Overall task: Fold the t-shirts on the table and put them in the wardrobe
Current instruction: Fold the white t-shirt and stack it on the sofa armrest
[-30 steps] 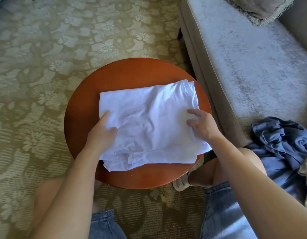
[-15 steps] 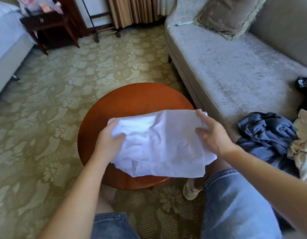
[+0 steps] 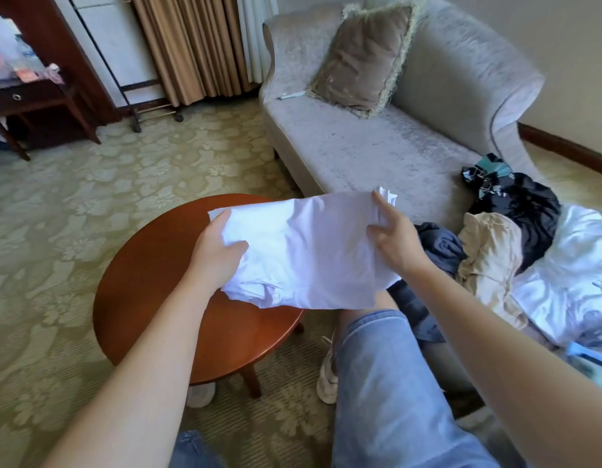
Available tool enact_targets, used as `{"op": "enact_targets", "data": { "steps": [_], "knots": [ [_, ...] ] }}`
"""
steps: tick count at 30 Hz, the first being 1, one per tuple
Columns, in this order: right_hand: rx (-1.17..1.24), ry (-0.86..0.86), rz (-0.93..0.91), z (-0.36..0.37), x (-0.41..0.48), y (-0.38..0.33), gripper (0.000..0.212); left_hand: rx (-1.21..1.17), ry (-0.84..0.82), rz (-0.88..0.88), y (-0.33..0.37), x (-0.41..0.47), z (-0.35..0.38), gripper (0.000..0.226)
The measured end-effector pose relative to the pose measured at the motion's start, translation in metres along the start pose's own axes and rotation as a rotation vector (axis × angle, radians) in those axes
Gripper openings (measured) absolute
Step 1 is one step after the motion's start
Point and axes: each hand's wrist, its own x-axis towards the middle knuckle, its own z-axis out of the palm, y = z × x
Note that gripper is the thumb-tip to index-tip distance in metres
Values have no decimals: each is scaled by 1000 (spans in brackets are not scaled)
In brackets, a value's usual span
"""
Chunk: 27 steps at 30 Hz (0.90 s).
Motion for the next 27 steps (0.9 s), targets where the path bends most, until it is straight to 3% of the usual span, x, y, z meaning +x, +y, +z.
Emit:
{"op": "enact_targets", "data": {
  "steps": [4, 14, 21, 27],
  "knots": [
    [157, 159, 44, -15, -17, 12, 50, 47, -25, 54, 14, -10, 10, 67],
    [218, 427, 65, -96, -85, 38, 49, 133, -152, 211, 62, -36, 50, 69],
    [179, 645, 145, -185, -156, 74, 49, 14, -422, 351, 122, -69, 133, 68],
    [107, 809, 290, -275, -241, 107, 54, -102, -700, 336, 168, -127, 219, 66]
  ]
}}
